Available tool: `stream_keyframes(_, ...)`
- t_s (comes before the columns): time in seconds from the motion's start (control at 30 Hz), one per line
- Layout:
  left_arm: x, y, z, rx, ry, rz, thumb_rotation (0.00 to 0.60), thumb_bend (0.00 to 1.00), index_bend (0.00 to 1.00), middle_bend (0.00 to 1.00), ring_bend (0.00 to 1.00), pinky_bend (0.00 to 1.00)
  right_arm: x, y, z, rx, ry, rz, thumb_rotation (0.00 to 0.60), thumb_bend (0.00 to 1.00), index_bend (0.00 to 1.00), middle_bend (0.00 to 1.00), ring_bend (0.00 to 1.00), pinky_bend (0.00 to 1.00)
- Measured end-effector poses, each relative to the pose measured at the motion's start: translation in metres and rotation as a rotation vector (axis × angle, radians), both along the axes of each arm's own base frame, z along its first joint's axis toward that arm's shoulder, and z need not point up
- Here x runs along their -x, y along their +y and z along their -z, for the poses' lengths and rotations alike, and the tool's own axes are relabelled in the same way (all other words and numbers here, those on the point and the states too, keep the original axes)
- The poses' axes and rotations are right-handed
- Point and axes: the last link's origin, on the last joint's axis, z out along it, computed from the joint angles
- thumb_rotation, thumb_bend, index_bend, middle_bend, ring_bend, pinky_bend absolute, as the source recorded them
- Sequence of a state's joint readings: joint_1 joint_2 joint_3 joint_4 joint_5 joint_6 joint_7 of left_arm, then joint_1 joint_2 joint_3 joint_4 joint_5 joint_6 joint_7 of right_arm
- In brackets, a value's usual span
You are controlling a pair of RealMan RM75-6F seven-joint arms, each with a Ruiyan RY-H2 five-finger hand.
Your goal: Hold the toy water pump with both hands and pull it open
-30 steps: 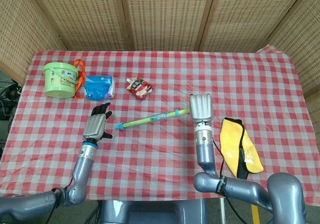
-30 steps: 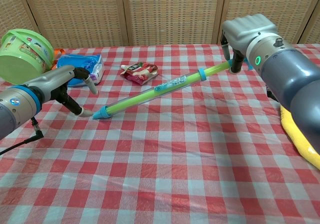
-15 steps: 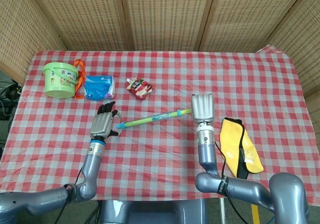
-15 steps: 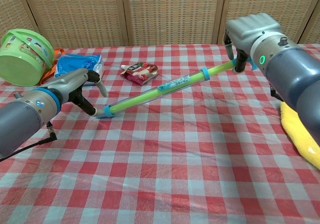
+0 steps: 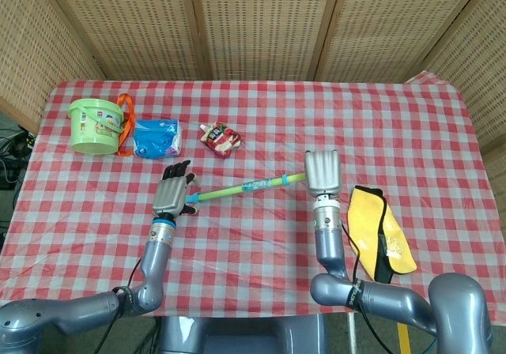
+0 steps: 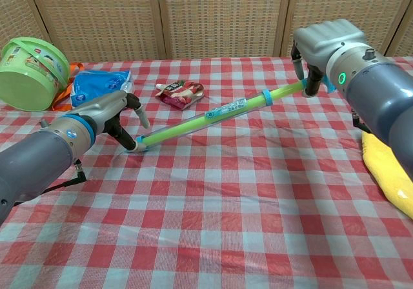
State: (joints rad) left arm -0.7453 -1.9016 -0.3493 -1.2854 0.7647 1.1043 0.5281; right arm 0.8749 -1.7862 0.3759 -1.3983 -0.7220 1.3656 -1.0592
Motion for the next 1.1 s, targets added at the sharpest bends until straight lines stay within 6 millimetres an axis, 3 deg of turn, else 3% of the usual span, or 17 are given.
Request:
stream_keyframes(0.47,-0.010,0.001,0.013,0.001,0.038,0.001,0.600,0.27,0.44,0.00,0.00,0.00,0.003,0.002,-0.002,-0.015,-0.023,0.009,0.600,0.48,0.79,1.00,0.97,0.65)
stream_keyframes(0.67,-0.010,0.002,0.018,-0.001,0.048,-0.009,0.600,0.35,0.49,0.00,0.00,0.00,0.004,0.003,-0.005,-0.014,-0.022,0.003,0.600,0.48,0.80,1.00,0.97,0.65)
stream_keyframes(1.1,-0.013,0.001,0.006,-0.065,0.026,0.017,0.600,0.37,0.52,0.00,0.00,0.00,0.014,0.000,-0.020,0.012,-0.015,0.003,0.600,0.48,0.80,1.00,0.97,0.65)
